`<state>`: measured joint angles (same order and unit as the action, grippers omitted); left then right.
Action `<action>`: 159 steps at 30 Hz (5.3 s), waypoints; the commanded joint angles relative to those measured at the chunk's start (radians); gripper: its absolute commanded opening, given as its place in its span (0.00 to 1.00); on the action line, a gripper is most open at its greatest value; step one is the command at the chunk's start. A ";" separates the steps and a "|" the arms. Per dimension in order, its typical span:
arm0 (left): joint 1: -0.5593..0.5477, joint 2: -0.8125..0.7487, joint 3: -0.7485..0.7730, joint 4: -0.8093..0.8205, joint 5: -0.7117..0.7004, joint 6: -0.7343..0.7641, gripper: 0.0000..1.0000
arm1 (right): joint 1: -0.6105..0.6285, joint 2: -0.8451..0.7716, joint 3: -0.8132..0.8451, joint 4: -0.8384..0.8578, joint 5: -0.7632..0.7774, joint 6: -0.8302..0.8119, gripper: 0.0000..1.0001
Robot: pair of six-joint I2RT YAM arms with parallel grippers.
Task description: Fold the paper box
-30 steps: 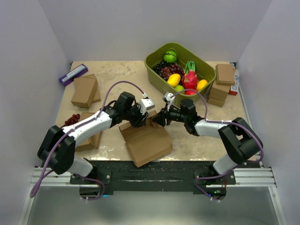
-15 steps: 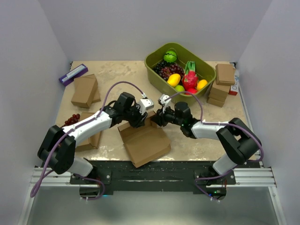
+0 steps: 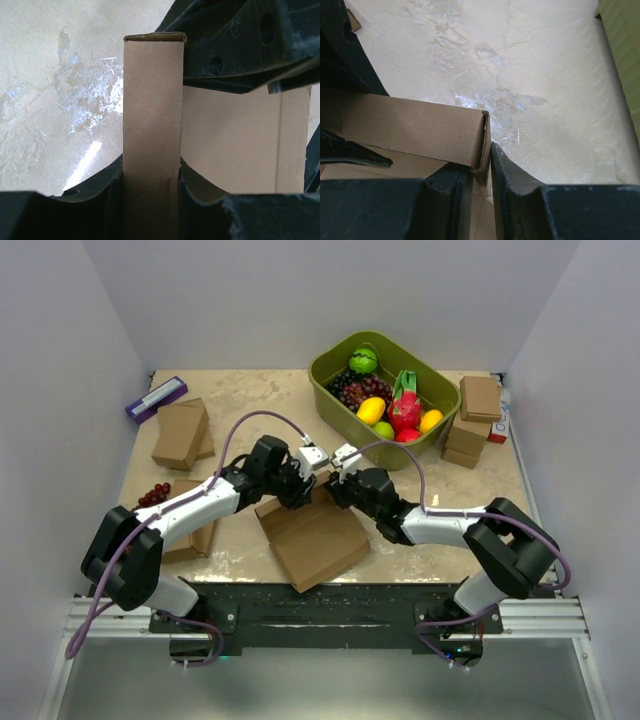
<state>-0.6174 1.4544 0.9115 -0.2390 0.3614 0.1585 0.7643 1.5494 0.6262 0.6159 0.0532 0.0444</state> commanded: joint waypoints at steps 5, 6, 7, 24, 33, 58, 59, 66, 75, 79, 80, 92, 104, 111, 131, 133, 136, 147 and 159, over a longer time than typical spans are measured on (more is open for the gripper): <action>-0.022 -0.005 0.003 0.035 0.059 -0.031 0.26 | 0.023 0.015 0.007 0.021 0.342 -0.075 0.02; -0.021 -0.005 0.003 0.035 0.054 -0.036 0.26 | 0.024 0.017 0.003 0.024 0.356 -0.075 0.01; -0.021 -0.005 0.003 0.035 0.048 -0.036 0.26 | 0.024 0.018 0.003 0.027 0.370 -0.074 0.01; 0.013 -0.002 0.000 0.050 0.086 -0.071 0.25 | 0.029 0.037 -0.014 0.045 0.614 -0.015 0.00; 0.021 0.014 0.009 0.044 0.079 -0.077 0.25 | 0.029 -0.021 -0.028 0.005 0.441 0.063 0.23; 0.022 0.014 0.017 0.007 0.028 -0.063 0.25 | 0.027 -0.046 -0.114 0.067 0.149 0.144 0.39; 0.022 0.014 0.017 0.009 0.028 -0.063 0.25 | 0.027 -0.042 -0.111 0.074 0.149 0.143 0.40; 0.022 0.015 0.017 0.007 0.033 -0.062 0.25 | 0.027 0.008 -0.065 0.096 0.134 0.138 0.42; 0.022 0.024 0.020 0.006 0.037 -0.063 0.25 | 0.027 0.025 -0.040 0.119 0.137 0.138 0.43; 0.024 0.026 0.021 0.006 0.040 -0.062 0.25 | 0.026 0.023 -0.036 0.119 0.140 0.132 0.37; 0.022 0.024 0.021 0.006 0.040 -0.062 0.25 | 0.027 0.026 -0.034 0.117 0.140 0.130 0.36; 0.022 0.015 0.026 0.010 0.047 -0.083 0.24 | 0.029 0.031 -0.023 0.024 0.307 0.129 0.05; 0.024 0.003 0.026 0.007 0.022 -0.086 0.23 | 0.047 0.052 0.007 -0.073 0.551 0.141 0.00; 0.031 -0.009 0.023 0.013 -0.013 -0.094 0.21 | 0.056 0.041 0.003 -0.091 0.620 0.133 0.00; 0.042 0.023 0.036 0.006 -0.056 -0.140 0.23 | 0.079 -0.043 -0.029 -0.087 0.531 0.193 0.31; 0.054 0.038 0.041 0.000 -0.084 -0.151 0.23 | 0.079 -0.107 -0.026 -0.148 0.478 0.216 0.50; 0.087 0.050 0.046 0.001 -0.102 -0.204 0.24 | 0.079 -0.217 -0.011 -0.269 0.393 0.258 0.66; 0.148 0.107 0.038 0.024 -0.130 -0.301 0.26 | 0.078 -0.554 -0.013 -0.814 0.307 0.633 0.87; 0.186 0.129 0.038 0.037 -0.088 -0.335 0.27 | 0.076 -0.612 -0.135 -0.682 0.108 0.901 0.80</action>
<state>-0.4385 1.5753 0.9295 -0.1982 0.2806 -0.1593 0.8429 0.9314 0.4690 -0.1200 0.2142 0.8696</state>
